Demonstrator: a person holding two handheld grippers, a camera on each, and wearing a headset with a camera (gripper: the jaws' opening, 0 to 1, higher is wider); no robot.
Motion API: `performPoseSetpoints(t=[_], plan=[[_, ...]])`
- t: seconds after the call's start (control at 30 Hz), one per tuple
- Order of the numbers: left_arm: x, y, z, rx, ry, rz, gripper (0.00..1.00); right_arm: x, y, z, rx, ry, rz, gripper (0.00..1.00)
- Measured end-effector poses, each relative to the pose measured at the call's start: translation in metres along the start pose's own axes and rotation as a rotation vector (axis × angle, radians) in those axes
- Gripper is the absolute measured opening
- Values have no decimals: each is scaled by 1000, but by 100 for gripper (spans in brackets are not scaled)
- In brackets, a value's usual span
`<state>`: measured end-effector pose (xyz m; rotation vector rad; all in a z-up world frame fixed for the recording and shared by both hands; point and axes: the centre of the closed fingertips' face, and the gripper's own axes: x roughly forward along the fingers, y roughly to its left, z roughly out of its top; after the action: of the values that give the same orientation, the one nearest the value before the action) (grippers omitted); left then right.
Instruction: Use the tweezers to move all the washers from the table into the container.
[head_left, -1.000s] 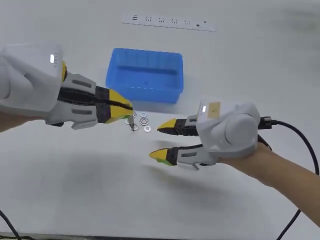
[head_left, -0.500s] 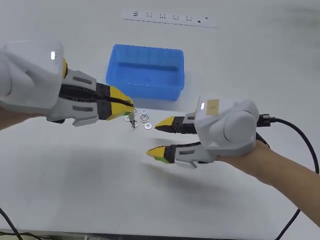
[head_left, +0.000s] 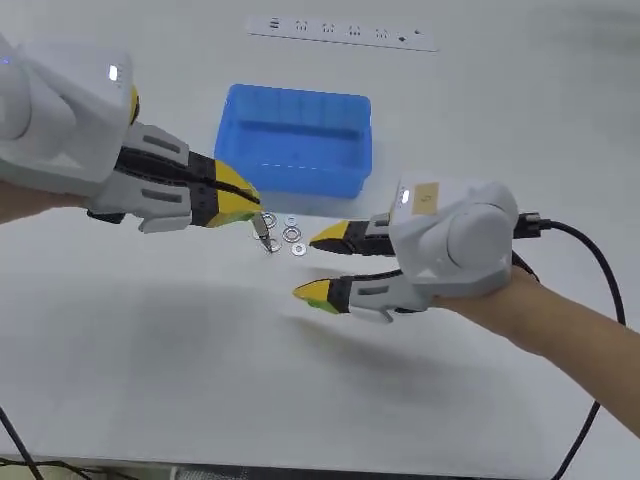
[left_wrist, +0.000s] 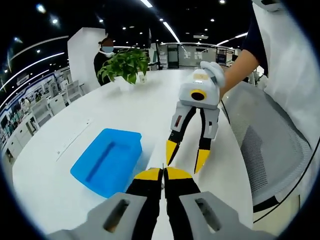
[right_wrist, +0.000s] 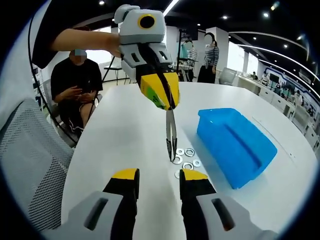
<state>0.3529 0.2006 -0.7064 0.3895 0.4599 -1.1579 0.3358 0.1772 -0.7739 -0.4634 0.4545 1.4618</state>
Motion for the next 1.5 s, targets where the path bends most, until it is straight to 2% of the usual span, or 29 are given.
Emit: performPoseSetpoints(t=[0.17,0.3,0.5,0.73,0.83,0.97,1.1,1.37,1.5], plan=[[2,-6,1,-1,-5,-26,5,8,-5,9,-11,-13,10,33],[4,-6,3,6,-11,-35,5,17,-9,13,-33,-9,30,32],[7,-7,4,28,9,-70,5,28,-17,22,-57,-7,63,31],[10,-12,8,38,12,-99,5,35,-15,35,-74,-21,105,23],[11,-14,10,45,16,-104,5,36,-11,32,-76,-8,129,16],[13,-14,12,53,15,-102,5,36,-8,31,-69,-5,146,12],[14,-17,13,50,16,-108,5,37,-6,30,-81,2,154,12],[17,-20,17,51,18,-104,5,38,-7,28,-151,17,155,10],[17,-16,17,29,25,-81,6,38,-11,27,-142,14,145,9]])
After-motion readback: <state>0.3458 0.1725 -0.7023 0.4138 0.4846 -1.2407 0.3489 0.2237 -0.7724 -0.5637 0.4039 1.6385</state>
